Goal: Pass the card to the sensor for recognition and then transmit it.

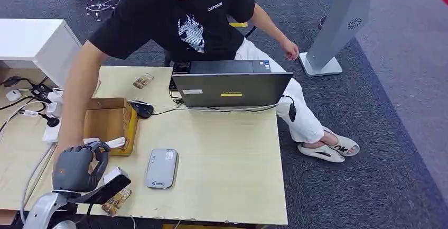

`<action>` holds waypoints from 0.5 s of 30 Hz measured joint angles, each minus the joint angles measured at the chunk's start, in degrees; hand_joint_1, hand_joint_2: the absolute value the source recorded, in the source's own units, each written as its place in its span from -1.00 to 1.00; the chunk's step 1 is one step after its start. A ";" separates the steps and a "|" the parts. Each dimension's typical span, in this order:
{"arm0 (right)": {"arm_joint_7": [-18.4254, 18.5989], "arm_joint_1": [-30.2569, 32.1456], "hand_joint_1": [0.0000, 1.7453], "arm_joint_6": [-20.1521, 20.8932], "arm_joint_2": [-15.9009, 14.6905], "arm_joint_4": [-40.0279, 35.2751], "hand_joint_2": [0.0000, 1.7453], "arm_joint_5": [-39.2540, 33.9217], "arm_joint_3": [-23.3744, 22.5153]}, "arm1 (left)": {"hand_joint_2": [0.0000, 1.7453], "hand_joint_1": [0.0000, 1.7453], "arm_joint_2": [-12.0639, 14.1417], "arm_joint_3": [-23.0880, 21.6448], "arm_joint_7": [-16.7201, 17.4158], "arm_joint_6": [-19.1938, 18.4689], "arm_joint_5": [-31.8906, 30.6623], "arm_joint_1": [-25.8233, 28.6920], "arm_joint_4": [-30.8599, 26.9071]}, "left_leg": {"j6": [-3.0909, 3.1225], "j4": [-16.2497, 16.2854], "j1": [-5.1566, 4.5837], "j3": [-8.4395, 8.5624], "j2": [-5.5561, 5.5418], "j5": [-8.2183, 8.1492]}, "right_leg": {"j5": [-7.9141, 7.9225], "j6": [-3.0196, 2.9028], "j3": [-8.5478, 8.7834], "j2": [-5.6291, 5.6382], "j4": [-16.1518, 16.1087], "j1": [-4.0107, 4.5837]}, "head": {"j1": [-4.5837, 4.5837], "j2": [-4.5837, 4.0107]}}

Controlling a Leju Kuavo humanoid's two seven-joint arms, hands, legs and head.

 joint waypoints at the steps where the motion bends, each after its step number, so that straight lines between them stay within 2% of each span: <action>1: 0.00 0.00 -1.00 0.00 0.00 0.00 1.00 0.00 -0.04 | 1.00 -1.00 -0.20 0.00 0.00 0.24 -0.09 0.00 -0.11 | 0.00 0.00 0.00 0.00 0.00 0.00 | 0.00 0.00 0.00 0.00 0.00 0.00 | -0.02 0.00; 4: 0.00 -0.01 -1.00 -0.13 0.04 0.00 1.00 -0.02 -0.39 | 1.00 -1.00 -0.83 0.00 -0.09 1.71 -0.28 0.12 -0.61 | 0.00 0.00 0.00 0.00 0.00 0.00 | 0.00 0.00 0.00 0.00 0.00 0.00 | -0.02 0.00; 11: -0.04 -0.20 -1.00 -1.14 0.70 0.00 1.00 -0.04 -2.03 | 1.00 -1.00 -3.02 0.00 -2.58 5.90 1.73 2.18 -3.76 | 0.00 0.00 0.00 -0.01 0.00 0.00 | 0.00 0.00 0.00 0.00 0.00 0.00 | -0.02 0.00; 15: -0.17 -0.25 -1.00 -1.25 0.94 0.00 1.00 -0.04 -2.75 | 1.00 -1.00 -3.61 0.00 -3.13 6.64 2.34 4.12 -5.55 | 0.00 0.00 0.00 -0.01 -0.01 0.00 | -0.01 0.00 -0.01 -0.01 0.00 0.00 | -0.02 0.00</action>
